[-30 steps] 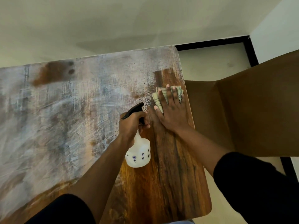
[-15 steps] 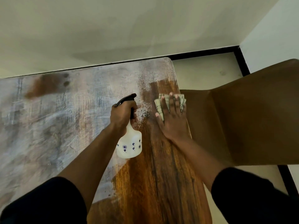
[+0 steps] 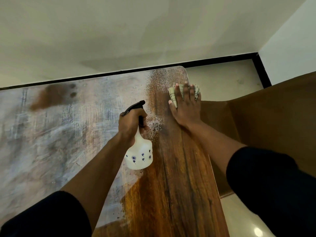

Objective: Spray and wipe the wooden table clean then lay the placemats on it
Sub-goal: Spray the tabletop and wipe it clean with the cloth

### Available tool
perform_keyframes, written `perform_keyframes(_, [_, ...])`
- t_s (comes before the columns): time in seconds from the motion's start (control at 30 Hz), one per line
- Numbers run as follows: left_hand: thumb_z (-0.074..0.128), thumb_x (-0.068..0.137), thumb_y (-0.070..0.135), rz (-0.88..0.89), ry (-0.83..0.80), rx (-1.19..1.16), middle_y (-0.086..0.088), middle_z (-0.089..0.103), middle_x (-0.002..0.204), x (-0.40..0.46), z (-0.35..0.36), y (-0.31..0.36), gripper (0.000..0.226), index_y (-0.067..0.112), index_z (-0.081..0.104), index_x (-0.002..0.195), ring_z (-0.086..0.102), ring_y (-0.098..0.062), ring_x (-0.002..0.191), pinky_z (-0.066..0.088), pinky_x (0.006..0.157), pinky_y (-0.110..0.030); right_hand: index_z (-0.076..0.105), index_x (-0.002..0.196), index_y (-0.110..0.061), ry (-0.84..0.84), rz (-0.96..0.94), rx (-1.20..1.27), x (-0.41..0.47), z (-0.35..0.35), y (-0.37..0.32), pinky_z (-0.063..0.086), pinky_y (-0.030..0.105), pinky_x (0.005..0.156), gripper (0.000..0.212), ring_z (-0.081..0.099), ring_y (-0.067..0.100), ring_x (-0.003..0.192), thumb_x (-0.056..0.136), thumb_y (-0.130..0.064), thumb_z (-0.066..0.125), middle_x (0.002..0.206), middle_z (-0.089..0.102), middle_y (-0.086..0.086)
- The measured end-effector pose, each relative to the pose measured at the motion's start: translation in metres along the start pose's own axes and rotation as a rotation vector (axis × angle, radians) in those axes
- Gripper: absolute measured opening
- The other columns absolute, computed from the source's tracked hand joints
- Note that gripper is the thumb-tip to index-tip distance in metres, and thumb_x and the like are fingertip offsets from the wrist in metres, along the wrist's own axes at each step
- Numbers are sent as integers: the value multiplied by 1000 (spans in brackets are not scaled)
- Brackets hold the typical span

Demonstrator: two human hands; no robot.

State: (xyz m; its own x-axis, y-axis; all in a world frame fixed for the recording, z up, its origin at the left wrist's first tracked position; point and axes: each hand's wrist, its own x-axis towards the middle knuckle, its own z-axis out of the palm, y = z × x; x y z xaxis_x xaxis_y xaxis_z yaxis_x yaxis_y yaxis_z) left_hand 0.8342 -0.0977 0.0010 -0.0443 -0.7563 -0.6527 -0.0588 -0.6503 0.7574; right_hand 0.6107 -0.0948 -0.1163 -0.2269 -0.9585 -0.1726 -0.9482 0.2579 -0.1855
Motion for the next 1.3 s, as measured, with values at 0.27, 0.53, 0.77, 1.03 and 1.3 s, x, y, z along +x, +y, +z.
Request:
perform_keyframes(0.27, [61, 93, 3, -66, -21, -62, -10, 61, 63, -1, -7, 14, 12, 4, 64, 81, 65, -21, 51, 39, 39, -20, -3, 168, -29, 21, 36, 7, 43, -9, -6, 1, 62, 127, 74, -10, 35, 161, 106, -63, 21, 175, -11, 12])
perform_keyframes(0.53, [61, 93, 6, -75, 0, -100, -8, 62, 63, 4, -7, 21, 18, 13, 65, 77, 70, -22, 57, 39, 42, -22, -5, 168, -27, 71, -40, 18, -53, 15, -23, 6, 62, 127, 73, -13, 31, 161, 106, -62, 12, 175, -13, 10])
perform_keyframes(0.77, [64, 91, 9, -119, -9, -78, -14, 63, 70, 11, 2, 16, 9, 4, 65, 84, 70, -25, 60, 42, 41, -21, 0, 168, -27, 55, -98, -16, -3, 8, -14, 6, 59, 128, 74, -8, 32, 161, 104, -62, 13, 175, -8, 11])
perform_keyframes(1.03, [62, 93, 2, -139, -20, -121, -14, 59, 67, 1, 4, 9, 9, 1, 65, 85, 63, -28, 60, 42, 39, -20, -2, 168, -30, -11, -9, 13, 108, -21, -14, 3, 61, 127, 73, -8, 33, 161, 106, -60, 22, 176, -7, 8])
perform_keyframes(1.3, [60, 93, -4, -11, 20, -143, -11, 58, 69, 2, 7, 13, 39, 31, 77, 88, 62, -30, 64, 49, 45, -25, -3, 168, -26, 2, -226, -24, 49, 1, -77, -3, 65, 125, 77, -7, 35, 161, 103, -64, 15, 174, -7, 13])
